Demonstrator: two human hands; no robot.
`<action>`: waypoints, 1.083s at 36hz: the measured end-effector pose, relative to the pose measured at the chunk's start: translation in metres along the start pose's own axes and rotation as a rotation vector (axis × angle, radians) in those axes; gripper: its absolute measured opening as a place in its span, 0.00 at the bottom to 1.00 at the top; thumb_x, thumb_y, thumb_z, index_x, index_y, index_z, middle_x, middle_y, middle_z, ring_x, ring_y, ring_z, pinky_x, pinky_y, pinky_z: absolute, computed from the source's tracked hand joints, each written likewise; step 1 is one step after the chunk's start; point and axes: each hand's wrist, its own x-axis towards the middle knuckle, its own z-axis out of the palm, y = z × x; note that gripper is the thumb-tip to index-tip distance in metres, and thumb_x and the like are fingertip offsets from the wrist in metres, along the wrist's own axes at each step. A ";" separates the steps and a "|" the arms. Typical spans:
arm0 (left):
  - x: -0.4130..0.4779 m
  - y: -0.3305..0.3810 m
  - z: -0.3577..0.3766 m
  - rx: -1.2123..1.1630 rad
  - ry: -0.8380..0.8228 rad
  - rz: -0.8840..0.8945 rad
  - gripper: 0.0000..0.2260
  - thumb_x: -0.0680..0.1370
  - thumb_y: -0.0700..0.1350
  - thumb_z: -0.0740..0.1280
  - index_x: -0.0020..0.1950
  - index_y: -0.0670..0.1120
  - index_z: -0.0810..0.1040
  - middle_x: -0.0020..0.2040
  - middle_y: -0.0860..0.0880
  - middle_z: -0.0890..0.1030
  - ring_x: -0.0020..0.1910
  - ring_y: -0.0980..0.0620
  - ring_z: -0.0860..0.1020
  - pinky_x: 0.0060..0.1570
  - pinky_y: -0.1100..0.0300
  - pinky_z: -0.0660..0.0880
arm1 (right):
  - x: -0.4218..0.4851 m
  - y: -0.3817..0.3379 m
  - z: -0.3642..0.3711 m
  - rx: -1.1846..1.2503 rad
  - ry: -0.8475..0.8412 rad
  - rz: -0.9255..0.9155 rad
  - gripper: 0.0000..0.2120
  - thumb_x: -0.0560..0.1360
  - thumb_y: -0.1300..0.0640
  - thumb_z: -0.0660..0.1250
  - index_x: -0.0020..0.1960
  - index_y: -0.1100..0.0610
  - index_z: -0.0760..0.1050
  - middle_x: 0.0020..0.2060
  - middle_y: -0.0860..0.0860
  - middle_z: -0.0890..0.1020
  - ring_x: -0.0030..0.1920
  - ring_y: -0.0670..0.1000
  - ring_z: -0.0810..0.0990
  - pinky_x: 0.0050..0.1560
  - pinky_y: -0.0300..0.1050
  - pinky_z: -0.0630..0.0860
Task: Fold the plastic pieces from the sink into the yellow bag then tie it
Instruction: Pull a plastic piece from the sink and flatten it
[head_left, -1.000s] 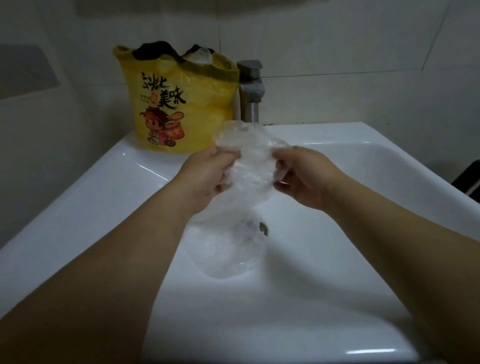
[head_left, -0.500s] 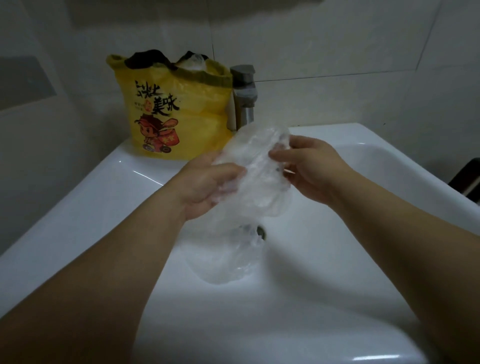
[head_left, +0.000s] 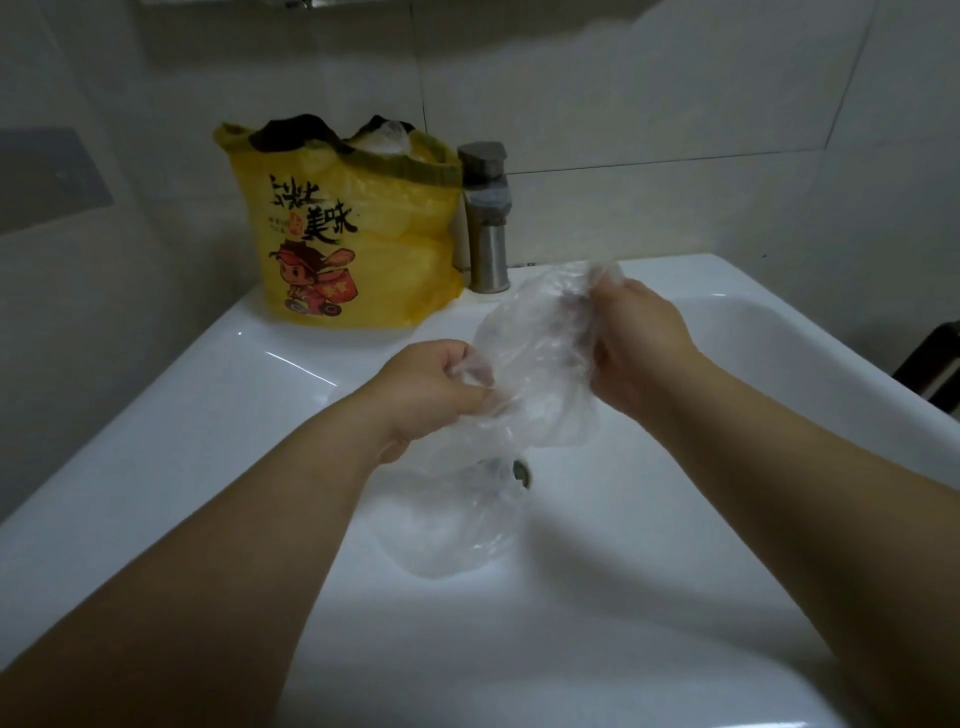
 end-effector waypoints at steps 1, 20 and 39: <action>0.000 0.000 0.000 0.006 0.014 0.003 0.08 0.70 0.39 0.76 0.43 0.49 0.80 0.40 0.51 0.78 0.41 0.51 0.75 0.42 0.60 0.72 | 0.000 0.002 0.001 -0.125 0.056 -0.083 0.16 0.81 0.55 0.59 0.66 0.61 0.71 0.55 0.59 0.79 0.53 0.58 0.80 0.56 0.53 0.78; -0.002 0.028 -0.017 -0.971 0.144 0.053 0.17 0.82 0.37 0.57 0.38 0.44 0.80 0.33 0.50 0.81 0.29 0.57 0.80 0.28 0.67 0.76 | -0.002 0.017 -0.003 -0.953 -0.302 -0.023 0.24 0.74 0.61 0.70 0.68 0.53 0.70 0.58 0.54 0.77 0.51 0.54 0.78 0.47 0.44 0.78; -0.002 0.019 -0.040 -0.386 0.246 0.035 0.28 0.59 0.64 0.77 0.54 0.53 0.78 0.57 0.49 0.81 0.56 0.51 0.80 0.55 0.52 0.76 | 0.009 0.001 -0.007 -0.211 -0.083 0.110 0.12 0.73 0.70 0.58 0.53 0.68 0.76 0.55 0.64 0.79 0.54 0.63 0.80 0.50 0.52 0.81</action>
